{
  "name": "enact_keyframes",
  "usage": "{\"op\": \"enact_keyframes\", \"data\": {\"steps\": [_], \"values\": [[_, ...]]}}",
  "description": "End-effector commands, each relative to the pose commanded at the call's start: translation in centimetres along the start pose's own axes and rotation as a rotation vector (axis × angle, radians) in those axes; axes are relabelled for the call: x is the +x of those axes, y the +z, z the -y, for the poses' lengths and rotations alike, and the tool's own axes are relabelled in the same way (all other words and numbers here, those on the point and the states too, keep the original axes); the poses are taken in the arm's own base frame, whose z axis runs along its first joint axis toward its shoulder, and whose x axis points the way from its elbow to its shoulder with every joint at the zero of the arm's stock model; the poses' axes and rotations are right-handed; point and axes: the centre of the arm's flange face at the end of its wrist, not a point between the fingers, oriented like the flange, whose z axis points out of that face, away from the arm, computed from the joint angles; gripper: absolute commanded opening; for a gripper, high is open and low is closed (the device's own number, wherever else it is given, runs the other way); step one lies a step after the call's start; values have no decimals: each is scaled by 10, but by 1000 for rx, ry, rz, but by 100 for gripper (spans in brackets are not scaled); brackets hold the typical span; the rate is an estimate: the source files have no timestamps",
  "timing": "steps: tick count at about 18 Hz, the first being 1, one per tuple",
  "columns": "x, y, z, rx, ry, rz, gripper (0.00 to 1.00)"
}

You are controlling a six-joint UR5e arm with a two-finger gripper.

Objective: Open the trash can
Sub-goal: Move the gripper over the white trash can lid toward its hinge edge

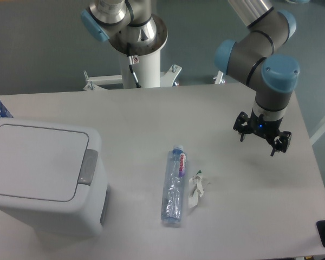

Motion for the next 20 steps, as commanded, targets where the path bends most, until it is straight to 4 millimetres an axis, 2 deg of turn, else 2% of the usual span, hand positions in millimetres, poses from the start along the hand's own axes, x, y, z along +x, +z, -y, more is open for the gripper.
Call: {"op": "enact_keyframes", "data": {"steps": [3, 6, 9, 12, 15, 17, 20], "values": [[-8, -26, 25, 129, -217, 42, 100], [-14, -58, 72, 241, -454, 44, 100], [-12, -94, 121, 304, -560, 66, 100], [13, -114, 169, 361, -594, 37, 100], [40, -137, 197, 399, -608, 22, 100], [69, -158, 225, 428, -574, 16, 100], [102, -187, 244, 460, -576, -2, 100]]}}
